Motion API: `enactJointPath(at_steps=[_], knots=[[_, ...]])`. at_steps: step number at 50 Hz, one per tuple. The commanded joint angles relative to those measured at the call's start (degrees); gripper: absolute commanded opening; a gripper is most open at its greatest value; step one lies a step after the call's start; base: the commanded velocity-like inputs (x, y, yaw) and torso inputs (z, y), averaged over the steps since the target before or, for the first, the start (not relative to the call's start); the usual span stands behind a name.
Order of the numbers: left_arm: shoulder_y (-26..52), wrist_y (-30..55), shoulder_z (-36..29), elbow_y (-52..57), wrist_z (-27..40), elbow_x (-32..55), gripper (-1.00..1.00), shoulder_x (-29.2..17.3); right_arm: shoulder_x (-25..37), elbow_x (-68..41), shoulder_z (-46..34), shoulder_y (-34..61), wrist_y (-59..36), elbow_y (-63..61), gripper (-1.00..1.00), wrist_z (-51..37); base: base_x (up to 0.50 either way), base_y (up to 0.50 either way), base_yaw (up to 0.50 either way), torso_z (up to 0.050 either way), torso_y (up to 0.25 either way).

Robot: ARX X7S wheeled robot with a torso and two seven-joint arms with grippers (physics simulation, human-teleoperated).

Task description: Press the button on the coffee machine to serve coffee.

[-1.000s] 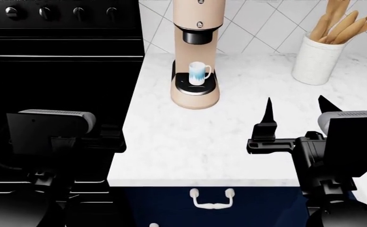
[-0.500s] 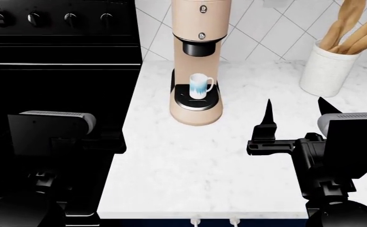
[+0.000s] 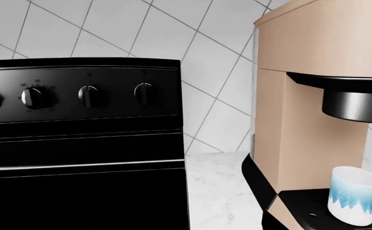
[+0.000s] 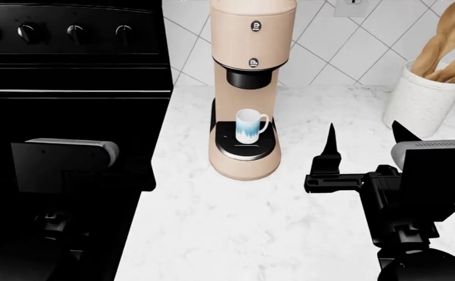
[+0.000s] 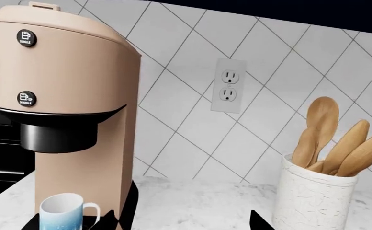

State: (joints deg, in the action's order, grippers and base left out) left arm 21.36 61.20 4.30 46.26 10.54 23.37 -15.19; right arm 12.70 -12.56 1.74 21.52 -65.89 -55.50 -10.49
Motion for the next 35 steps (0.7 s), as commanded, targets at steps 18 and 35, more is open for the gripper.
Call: enactJointPath(at_steps=[18, 35], knots=[[0.3, 0.4, -0.4, -0.7, 0.2, 0.6, 1.00, 0.4, 1.4, -22.1, -5.9, 15.3, -11.1, -0.7, 1.00, -14.6, 0.04, 0.00, 0.00, 0.000, 0.001], [0.2, -0.2, -0.8, -1.3, 0.7, 0.9, 1.00, 0.1, -0.6, -21.1, -15.3, 24.4, -8.1, 11.2, 1.00, -12.5, 0.00, 0.00, 0.00, 0.000, 0.000]])
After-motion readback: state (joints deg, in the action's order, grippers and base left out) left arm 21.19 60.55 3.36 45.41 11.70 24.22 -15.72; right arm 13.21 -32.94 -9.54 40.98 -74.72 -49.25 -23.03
